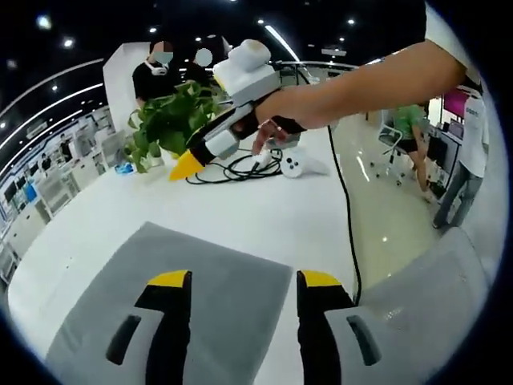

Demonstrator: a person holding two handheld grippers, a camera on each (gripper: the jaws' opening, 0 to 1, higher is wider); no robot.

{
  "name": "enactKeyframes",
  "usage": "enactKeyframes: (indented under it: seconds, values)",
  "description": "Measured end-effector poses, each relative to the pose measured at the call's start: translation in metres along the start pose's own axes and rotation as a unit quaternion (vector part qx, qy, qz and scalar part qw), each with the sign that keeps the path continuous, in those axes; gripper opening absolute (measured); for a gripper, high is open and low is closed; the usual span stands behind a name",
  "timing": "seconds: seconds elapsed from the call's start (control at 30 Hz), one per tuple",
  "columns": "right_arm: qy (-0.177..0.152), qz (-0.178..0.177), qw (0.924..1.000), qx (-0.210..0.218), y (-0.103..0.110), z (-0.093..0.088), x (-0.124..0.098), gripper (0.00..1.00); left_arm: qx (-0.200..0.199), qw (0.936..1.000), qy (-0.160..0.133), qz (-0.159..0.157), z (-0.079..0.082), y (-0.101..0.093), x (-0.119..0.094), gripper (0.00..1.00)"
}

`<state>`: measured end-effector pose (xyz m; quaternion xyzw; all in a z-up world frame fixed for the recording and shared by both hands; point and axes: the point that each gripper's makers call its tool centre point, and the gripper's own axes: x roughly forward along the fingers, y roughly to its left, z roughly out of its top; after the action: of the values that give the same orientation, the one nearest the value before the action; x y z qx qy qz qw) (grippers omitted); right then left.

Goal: Fold the towel on the table until its edges align and the towel forms a compact rectangular stack.

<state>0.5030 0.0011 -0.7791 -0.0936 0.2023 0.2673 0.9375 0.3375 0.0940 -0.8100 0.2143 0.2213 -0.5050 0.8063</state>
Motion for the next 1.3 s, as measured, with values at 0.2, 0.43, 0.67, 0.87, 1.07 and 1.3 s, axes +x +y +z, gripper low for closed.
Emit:
enactKeyframes:
  seconds: [0.2,0.43,0.67,0.87,1.07,1.3]
  values:
    - [0.021,0.018,0.9996,-0.006,0.004,-0.012,0.029,0.57,-0.003,0.9997,0.014,-0.02,-0.01,-0.007,0.016,0.49]
    - [0.033,0.036,0.9988,-0.002,0.017,-0.026,0.053,0.51,-0.023,0.9984,0.023,-0.047,-0.017,-0.02,0.035,0.46]
    - [0.046,0.041,0.9981,-0.004,0.015,-0.031,0.074,0.49,-0.022,0.9973,0.031,-0.064,-0.023,-0.025,0.052,0.38]
    - [0.063,0.049,0.9967,-0.013,0.017,-0.04,0.093,0.42,-0.01,0.9948,0.056,-0.085,-0.038,-0.036,0.064,0.34]
    - [0.083,0.055,0.995,-0.014,0.021,-0.05,0.108,0.4,0.0,0.9924,0.078,-0.095,-0.05,-0.043,0.072,0.32]
    - [0.106,0.055,0.9917,-0.047,0.016,-0.058,0.127,0.38,-0.004,0.991,0.09,-0.099,-0.053,-0.044,0.081,0.3]
